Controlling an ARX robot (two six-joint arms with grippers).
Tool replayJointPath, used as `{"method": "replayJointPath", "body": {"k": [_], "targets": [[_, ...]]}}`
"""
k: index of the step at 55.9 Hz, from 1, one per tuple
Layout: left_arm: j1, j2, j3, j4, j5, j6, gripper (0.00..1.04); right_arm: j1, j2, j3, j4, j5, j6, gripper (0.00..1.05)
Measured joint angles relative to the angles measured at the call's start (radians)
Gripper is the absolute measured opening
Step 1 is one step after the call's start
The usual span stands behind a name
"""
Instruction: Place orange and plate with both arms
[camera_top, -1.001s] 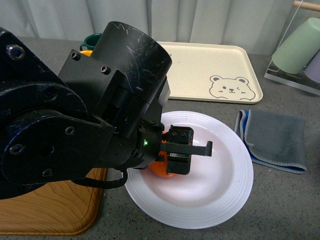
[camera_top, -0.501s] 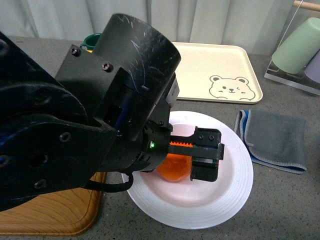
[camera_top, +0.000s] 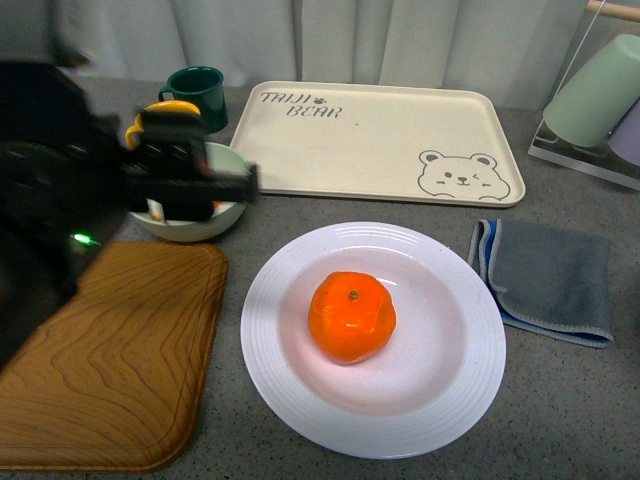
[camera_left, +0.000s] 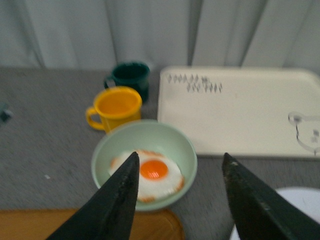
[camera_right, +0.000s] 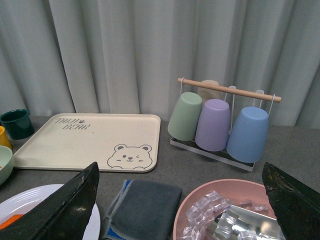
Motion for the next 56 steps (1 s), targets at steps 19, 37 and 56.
{"method": "replayJointPath", "body": {"k": [19, 37, 56], "targets": [[0.227, -0.47, -0.294, -0.113, 0.227, 0.032, 0.04, 0.0, 0.0, 0.0, 0.0, 0.0, 0.0, 0.95], [0.338, -0.877, -0.34, -0.481, 0.331, 0.034, 0.04, 0.0, 0.0, 0.0, 0.0, 0.0, 0.0, 0.95], [0.469, -1.146, -0.351, -0.707, 0.468, 0.035, 0.04, 0.0, 0.0, 0.0, 0.0, 0.0, 0.0, 0.95]]}}
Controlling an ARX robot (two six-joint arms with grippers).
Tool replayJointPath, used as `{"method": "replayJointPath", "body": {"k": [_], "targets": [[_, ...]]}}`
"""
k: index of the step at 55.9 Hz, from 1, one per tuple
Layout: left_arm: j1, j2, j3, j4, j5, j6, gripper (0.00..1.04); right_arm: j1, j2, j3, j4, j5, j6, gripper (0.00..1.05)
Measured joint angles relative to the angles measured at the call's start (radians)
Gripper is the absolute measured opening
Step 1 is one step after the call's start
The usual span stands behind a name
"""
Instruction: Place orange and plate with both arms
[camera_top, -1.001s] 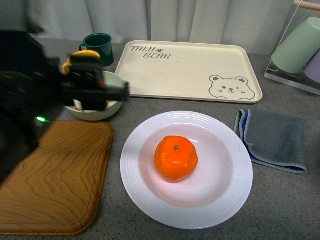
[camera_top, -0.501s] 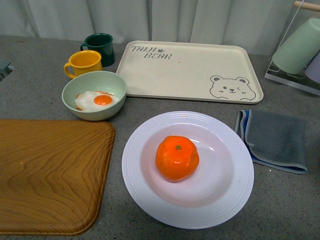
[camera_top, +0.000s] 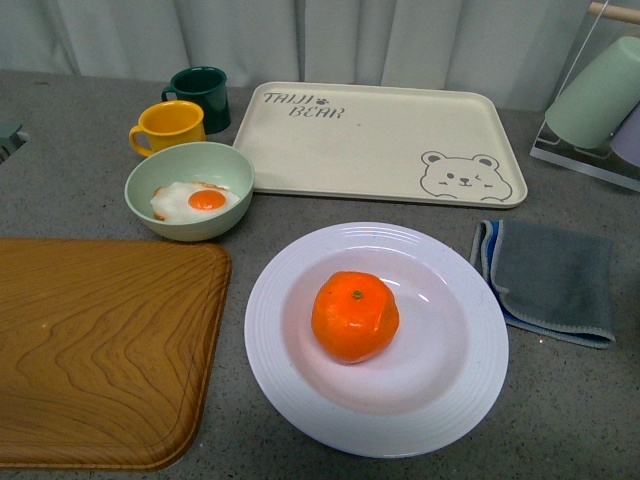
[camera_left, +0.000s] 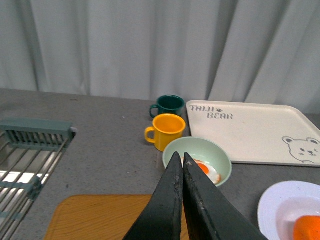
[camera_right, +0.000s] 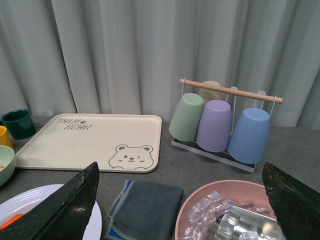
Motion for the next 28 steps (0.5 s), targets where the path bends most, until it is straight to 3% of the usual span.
{"method": "replayJointPath", "body": {"k": [28], "targets": [[0.016, -0.302, -0.001, -0.284, 0.008, 0.0, 0.04, 0.0, 0.0, 0.0, 0.0, 0.0, 0.0, 0.95]]}}
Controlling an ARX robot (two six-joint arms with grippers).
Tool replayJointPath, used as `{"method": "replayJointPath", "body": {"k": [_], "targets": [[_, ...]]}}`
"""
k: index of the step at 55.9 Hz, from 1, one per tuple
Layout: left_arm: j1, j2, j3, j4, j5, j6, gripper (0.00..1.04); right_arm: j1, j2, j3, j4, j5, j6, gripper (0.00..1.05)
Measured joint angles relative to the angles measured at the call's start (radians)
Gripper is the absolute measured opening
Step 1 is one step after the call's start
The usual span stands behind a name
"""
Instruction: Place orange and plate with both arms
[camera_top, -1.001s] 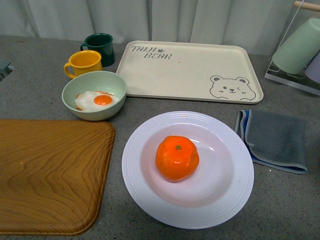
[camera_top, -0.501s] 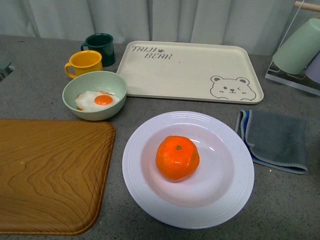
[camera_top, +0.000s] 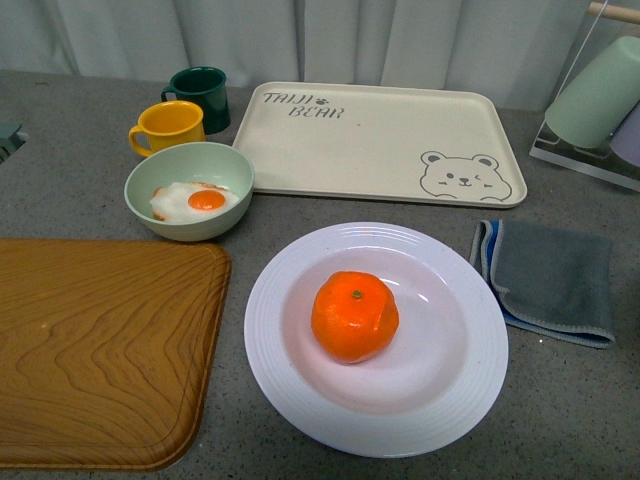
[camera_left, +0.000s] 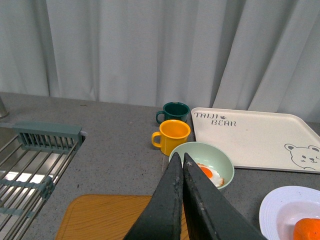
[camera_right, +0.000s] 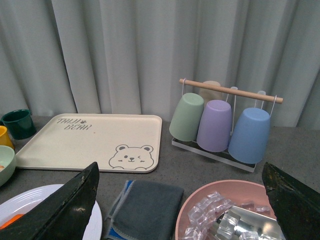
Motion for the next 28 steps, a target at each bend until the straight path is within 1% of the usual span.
{"method": "replayJointPath", "body": {"k": [24, 25, 28], "targets": [[0.0, -0.148, 0.0, -0.148, 0.0, 0.0, 0.04, 0.0, 0.0, 0.0, 0.0, 0.0, 0.0, 0.95], [0.0, -0.159, 0.0, -0.159, 0.0, 0.0, 0.04, 0.0, 0.0, 0.0, 0.0, 0.0, 0.0, 0.95], [0.0, -0.264, 0.0, -0.3, 0.001, 0.0, 0.04, 0.0, 0.0, 0.0, 0.0, 0.0, 0.0, 0.95]]}}
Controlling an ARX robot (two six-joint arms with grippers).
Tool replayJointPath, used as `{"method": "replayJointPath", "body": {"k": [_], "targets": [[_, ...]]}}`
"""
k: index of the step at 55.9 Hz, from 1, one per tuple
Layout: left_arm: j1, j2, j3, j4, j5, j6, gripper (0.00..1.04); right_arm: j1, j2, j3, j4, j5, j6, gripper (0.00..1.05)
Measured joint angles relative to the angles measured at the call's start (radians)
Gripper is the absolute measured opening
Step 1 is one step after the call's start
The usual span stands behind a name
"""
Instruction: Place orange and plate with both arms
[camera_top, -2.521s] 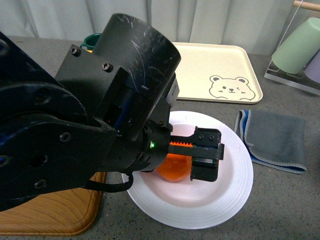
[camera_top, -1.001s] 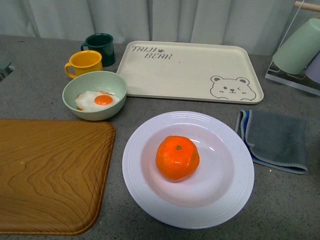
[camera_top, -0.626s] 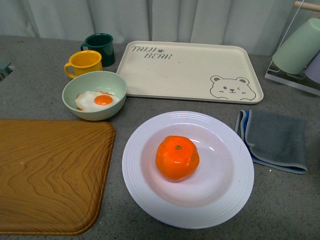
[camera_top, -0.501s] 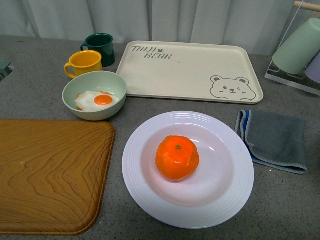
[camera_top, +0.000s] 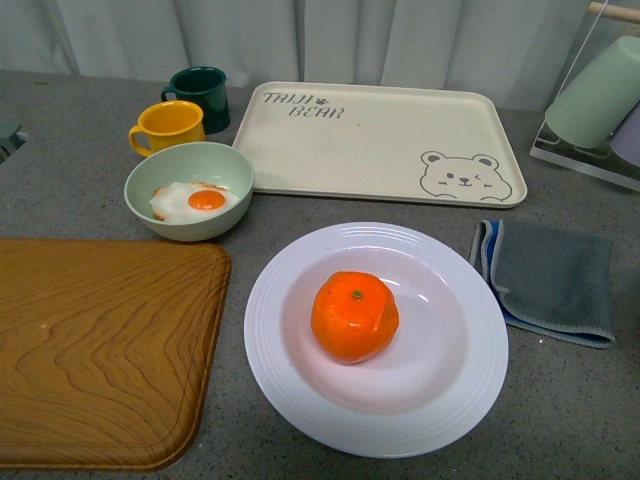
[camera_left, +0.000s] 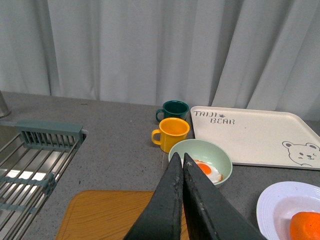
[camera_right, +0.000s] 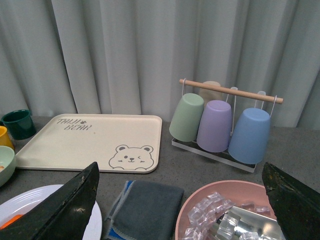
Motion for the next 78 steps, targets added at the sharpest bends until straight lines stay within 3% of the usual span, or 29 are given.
{"method": "replayJointPath", "body": {"k": [7, 10, 16, 20, 22, 26, 32, 41, 45, 54, 63, 78], "targets": [[0.0, -0.057, 0.0, -0.028, 0.0, 0.0, 0.04, 0.0, 0.0, 0.0, 0.0, 0.0, 0.0, 0.95], [0.0, -0.058, 0.0, -0.029, 0.0, 0.0, 0.1, 0.0, 0.0, 0.0, 0.0, 0.0, 0.0, 0.95], [0.0, -0.059, 0.0, -0.029, 0.0, 0.0, 0.3, 0.002, 0.002, 0.0, -0.003, 0.009, -0.007, 0.95], [0.0, -0.059, 0.0, -0.029, 0.0, 0.0, 0.45, 0.052, 0.088, 0.057, -0.142, 0.143, -0.08, 0.95], [0.0, -0.059, 0.0, -0.029, 0.0, 0.0, 0.54, 0.078, 0.174, 0.077, -0.149, 0.152, -0.083, 0.95], [0.0, -0.059, 0.0, -0.029, 0.0, 0.0, 0.72, 0.15, 0.381, 0.116, -0.053, 0.158, -0.013, 0.95], [0.0, -0.059, 0.0, -0.029, 0.0, 0.0, 1.0, 0.258, 0.797, 0.231, 0.114, 0.049, 0.221, 0.95], [0.0, -0.059, 0.0, -0.029, 0.0, 0.002, 0.98, 0.244, 1.308, 0.402, 0.135, -0.23, 0.506, 0.95], [0.0, -0.059, 0.0, -0.029, 0.0, 0.002, 0.98, 0.192, 1.437, 0.445, 0.14, -0.344, 0.553, 0.95], [0.0, -0.059, 0.0, -0.029, 0.0, 0.002, 0.98, 0.109, 1.607, 0.497, 0.158, -0.475, 0.567, 0.95], [0.0, -0.059, 0.0, -0.029, 0.0, 0.002, 0.98, 0.097, 1.755, 0.545, 0.223, -0.562, 0.57, 0.95], [0.0, -0.059, 0.0, -0.029, 0.0, 0.002, 0.98, 0.107, 1.915, 0.621, 0.28, -0.586, 0.599, 0.95]]}}
